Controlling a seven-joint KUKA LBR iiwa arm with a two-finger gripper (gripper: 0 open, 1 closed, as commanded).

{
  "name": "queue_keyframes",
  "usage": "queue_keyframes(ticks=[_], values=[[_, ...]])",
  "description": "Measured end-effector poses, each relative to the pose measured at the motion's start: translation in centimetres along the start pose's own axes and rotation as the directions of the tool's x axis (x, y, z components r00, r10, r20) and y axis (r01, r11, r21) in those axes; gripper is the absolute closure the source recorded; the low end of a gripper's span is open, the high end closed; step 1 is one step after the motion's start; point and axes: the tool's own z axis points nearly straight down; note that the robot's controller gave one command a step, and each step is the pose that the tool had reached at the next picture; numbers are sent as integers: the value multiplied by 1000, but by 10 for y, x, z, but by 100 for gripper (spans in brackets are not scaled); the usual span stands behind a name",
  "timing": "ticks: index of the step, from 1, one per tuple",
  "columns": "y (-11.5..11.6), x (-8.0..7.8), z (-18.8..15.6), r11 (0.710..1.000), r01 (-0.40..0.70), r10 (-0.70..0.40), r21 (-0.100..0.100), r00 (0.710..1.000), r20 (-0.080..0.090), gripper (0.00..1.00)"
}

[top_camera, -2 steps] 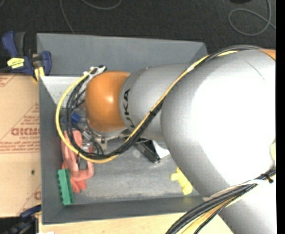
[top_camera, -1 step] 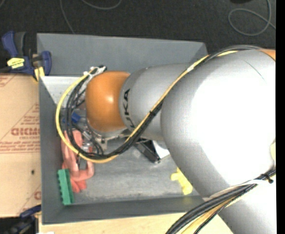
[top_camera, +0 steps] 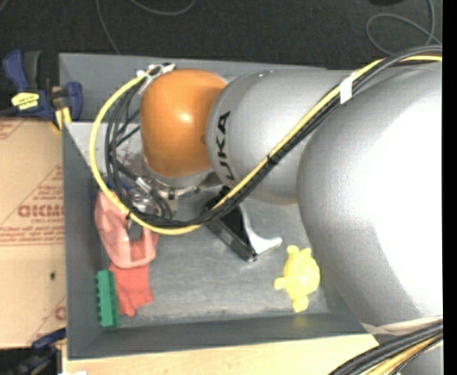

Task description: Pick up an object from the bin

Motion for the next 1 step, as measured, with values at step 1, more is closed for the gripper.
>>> queue_keyframes(ticks=[1], values=[[0, 0, 0, 1000, 0, 0, 0, 1000, 0, 100]])
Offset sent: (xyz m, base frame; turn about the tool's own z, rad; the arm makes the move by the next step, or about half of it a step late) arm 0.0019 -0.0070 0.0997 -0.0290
